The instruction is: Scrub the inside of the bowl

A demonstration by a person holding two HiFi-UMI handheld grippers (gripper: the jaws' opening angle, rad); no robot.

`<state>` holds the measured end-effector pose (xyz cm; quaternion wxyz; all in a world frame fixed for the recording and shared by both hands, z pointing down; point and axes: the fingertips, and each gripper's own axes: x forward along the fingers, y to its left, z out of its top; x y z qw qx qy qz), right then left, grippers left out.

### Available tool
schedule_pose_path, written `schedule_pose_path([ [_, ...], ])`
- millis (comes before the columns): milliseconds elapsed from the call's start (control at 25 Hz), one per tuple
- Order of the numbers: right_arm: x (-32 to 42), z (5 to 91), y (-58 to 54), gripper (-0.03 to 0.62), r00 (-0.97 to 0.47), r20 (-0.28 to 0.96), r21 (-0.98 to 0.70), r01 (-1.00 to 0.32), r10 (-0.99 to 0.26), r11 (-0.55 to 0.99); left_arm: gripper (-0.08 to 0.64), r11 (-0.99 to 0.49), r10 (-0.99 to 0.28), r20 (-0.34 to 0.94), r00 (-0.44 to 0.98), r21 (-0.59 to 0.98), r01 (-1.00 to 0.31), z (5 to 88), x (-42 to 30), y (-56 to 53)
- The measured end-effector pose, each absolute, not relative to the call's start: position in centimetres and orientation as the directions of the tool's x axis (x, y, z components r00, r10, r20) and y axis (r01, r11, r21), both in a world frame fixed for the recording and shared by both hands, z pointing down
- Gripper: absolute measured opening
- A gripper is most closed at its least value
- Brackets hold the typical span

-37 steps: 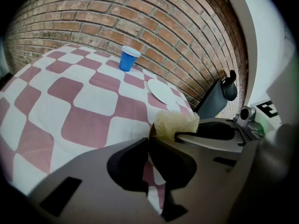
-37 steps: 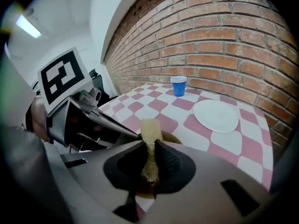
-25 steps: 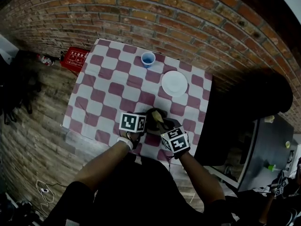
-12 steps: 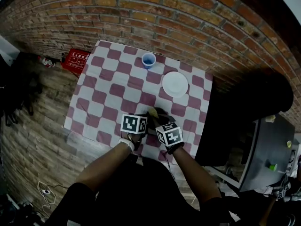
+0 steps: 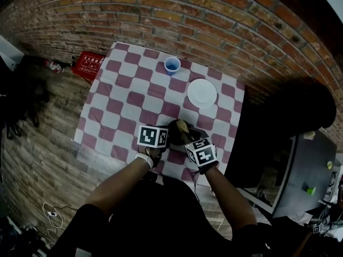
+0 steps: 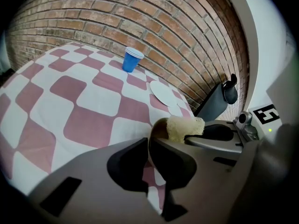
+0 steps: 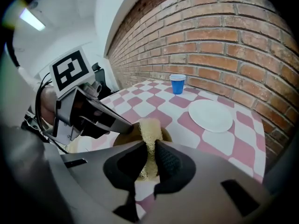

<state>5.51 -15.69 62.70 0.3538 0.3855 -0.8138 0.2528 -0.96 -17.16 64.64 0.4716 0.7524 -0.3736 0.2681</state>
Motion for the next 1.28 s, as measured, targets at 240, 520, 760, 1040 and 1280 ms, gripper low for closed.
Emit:
schedule_pose_path([
  [240,4.0,63.2,-13.8,0.060,-0.479,0.774,-0.170,-0.787,-0.414,0.593,0.035,-0.272,-0.309,0.755,0.579,0.513,-0.814,64.7,-0.7,-17.1],
  [520,2.5,63.5,-15.2,0.060,-0.506,0.750,-0.250,-0.813,-0.425,0.526,0.035,-0.265,-0.301,0.756,0.581,0.519,-0.812,64.9,-0.7,-16.8],
  [760,3.6,63.1,-16.3,0.060,-0.465,0.776,-0.178,-0.810,-0.426,0.559,0.035,-0.257,-0.299,0.753,0.586,0.527,-0.810,64.9,-0.6,-16.7],
  [1040,4.1,63.8,-15.0,0.060,-0.412,0.859,-0.083,-0.699,-0.305,0.711,0.035,-0.267,-0.304,0.750,0.587,0.524,-0.809,64.8,-0.6,-16.7],
  [1280,3.0,65.2,-14.5,0.060,-0.304,0.930,-0.035,-0.635,-0.207,0.772,0.035,-0.268,-0.305,0.754,0.582,0.519,-0.812,64.8,-0.6,-16.6],
])
